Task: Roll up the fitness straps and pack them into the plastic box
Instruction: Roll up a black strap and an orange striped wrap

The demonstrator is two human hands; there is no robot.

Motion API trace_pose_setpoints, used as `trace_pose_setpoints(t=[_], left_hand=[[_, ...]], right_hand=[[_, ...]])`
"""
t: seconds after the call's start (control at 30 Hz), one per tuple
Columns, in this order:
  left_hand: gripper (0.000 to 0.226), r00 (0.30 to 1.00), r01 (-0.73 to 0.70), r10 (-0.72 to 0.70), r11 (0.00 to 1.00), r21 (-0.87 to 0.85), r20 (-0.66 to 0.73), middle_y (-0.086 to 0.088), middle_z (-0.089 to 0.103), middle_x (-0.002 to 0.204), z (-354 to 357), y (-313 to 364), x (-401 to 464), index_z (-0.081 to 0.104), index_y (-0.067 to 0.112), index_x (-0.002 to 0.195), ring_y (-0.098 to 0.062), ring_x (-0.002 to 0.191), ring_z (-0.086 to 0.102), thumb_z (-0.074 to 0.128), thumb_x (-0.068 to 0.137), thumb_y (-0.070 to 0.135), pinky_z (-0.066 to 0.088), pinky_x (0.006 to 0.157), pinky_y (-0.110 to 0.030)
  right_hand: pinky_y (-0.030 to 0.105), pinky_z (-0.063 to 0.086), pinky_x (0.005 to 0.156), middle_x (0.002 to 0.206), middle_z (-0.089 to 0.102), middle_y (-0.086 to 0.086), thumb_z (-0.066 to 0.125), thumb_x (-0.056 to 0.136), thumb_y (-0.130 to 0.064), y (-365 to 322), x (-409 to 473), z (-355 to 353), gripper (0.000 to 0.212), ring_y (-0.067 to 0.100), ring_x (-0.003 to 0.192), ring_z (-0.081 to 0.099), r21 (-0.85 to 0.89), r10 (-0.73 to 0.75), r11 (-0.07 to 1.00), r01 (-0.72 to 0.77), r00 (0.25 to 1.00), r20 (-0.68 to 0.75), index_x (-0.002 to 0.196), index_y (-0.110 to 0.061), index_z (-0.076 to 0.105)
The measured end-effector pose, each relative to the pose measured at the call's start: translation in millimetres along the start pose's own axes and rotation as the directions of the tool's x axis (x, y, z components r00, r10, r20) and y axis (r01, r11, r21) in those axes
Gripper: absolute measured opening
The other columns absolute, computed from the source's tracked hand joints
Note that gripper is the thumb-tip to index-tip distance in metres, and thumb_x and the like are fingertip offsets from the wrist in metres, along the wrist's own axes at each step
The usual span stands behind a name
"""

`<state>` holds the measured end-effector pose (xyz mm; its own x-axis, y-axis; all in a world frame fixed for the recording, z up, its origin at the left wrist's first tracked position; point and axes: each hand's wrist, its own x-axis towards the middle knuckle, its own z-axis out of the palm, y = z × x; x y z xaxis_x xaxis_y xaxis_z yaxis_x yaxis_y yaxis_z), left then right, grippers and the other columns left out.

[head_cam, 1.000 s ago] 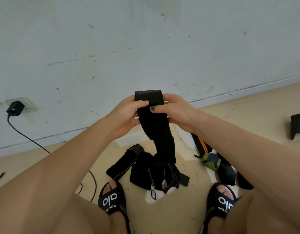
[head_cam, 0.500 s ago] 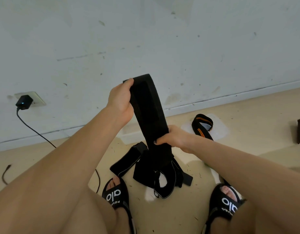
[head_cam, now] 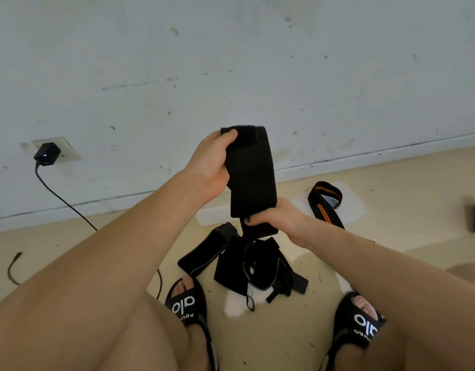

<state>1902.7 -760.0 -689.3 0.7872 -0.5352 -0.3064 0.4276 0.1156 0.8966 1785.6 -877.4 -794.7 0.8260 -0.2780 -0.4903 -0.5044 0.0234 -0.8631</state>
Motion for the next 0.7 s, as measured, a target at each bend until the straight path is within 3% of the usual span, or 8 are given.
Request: trace_pose_setpoints(t=[0.17,0.3,0.43,0.6,0.7], left_hand=[[0.021,0.994,-0.005,-0.016,0.981,-0.193,-0.107,-0.009,0.076,0.108,0.7,10.1,-1.9,0.067,0.008,0.122,-0.019,0.098,0.074,0.054,0.106,0.014,0.06,0.08,-0.03],[0.023,0.986,-0.019,-0.027,0.962,-0.271,-0.165,-0.009,0.076,0.106,-2.1,17.0,-4.3,0.067,0.007,0.124,-0.019,0.094,0.075,0.056,0.105,0.013,0.061,0.075,-0.028],[0.025,0.981,-0.037,-0.028,0.944,-0.327,-0.192,-0.01,0.076,0.111,-5.3,20.1,-4.0,0.068,0.007,0.126,-0.022,0.101,0.074,0.056,0.105,0.013,0.059,0.093,-0.034],[0.026,0.985,-0.011,-0.046,0.943,-0.333,-0.163,-0.01,0.075,0.112,4.1,17.1,-10.2,0.067,0.007,0.127,-0.022,0.105,0.073,0.055,0.105,0.014,0.058,0.094,-0.033],[0.029,0.988,-0.006,-0.05,0.934,-0.356,-0.147,-0.011,0.074,0.116,12.6,15.0,-12.3,0.065,0.006,0.131,-0.024,0.111,0.071,0.054,0.105,0.013,0.055,0.103,-0.037]], right_hand=[[0.026,0.052,0.076,0.112,0.075,0.007,0.084,0.081,-0.011,33.3,0.4,16.4,0.043,0.023,0.105,0.07,0.005,0.093,0.996,-0.093,0.995,-0.024,0.121,-0.013,0.07],[0.025,0.052,0.076,0.108,0.075,0.006,0.085,0.079,-0.012,43.5,0.3,21.1,0.041,0.023,0.102,0.07,0.008,0.098,0.995,-0.098,0.988,-0.123,0.117,-0.015,0.07],[0.027,0.046,0.067,0.113,0.071,0.006,0.083,0.078,-0.01,47.6,1.2,17.0,0.052,0.019,0.096,0.067,0.131,0.151,0.983,-0.127,0.97,-0.192,0.125,-0.015,0.06],[0.049,0.048,0.093,0.121,0.067,0.007,0.07,0.086,-0.004,49.6,3.4,15.5,0.045,0.027,0.107,0.065,0.365,0.286,0.904,-0.223,0.95,-0.129,0.128,-0.016,0.059],[0.057,0.049,0.102,0.123,0.065,0.008,0.066,0.091,-0.004,48.9,2.8,16.0,0.037,0.031,0.107,0.066,0.416,0.313,0.876,-0.243,0.944,-0.108,0.124,-0.018,0.059]])
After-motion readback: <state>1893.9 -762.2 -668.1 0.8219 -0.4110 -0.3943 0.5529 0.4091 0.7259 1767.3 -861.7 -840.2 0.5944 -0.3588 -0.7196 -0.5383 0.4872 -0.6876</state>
